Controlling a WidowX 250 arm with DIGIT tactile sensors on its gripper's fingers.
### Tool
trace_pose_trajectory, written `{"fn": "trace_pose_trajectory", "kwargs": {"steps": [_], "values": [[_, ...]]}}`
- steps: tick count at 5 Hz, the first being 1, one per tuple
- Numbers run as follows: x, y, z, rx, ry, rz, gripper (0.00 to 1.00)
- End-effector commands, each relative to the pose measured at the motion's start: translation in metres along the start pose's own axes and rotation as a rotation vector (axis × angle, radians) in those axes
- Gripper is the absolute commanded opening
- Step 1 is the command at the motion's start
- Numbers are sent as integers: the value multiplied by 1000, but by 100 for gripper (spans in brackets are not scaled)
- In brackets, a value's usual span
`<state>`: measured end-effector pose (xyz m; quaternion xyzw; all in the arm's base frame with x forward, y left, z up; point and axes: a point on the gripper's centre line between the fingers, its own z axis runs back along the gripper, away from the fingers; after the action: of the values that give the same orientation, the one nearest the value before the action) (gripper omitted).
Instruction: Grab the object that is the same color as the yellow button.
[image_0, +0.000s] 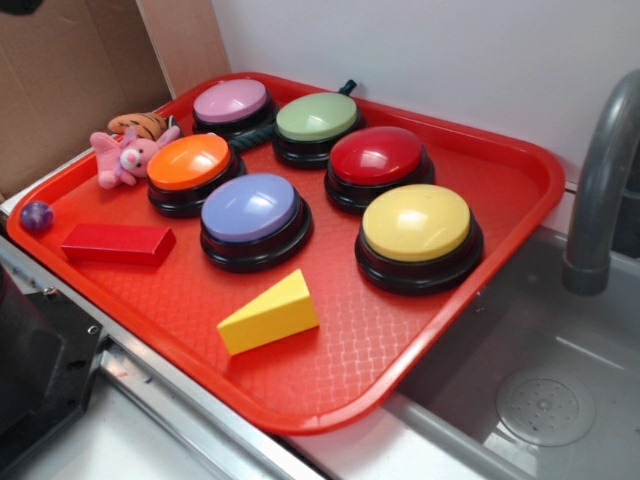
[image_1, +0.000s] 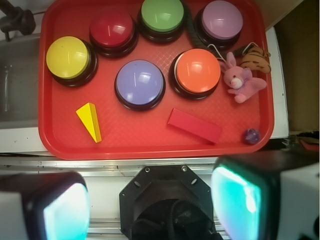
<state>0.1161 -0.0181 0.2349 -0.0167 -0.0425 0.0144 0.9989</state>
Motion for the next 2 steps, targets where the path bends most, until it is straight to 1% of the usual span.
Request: {"fn": "trace_pose_trajectory", "kwargs": {"steps": [1,2], "values": [[0,0,0,0,0,0,100],[11,-9,-26,-4,-38,40,100]]}}
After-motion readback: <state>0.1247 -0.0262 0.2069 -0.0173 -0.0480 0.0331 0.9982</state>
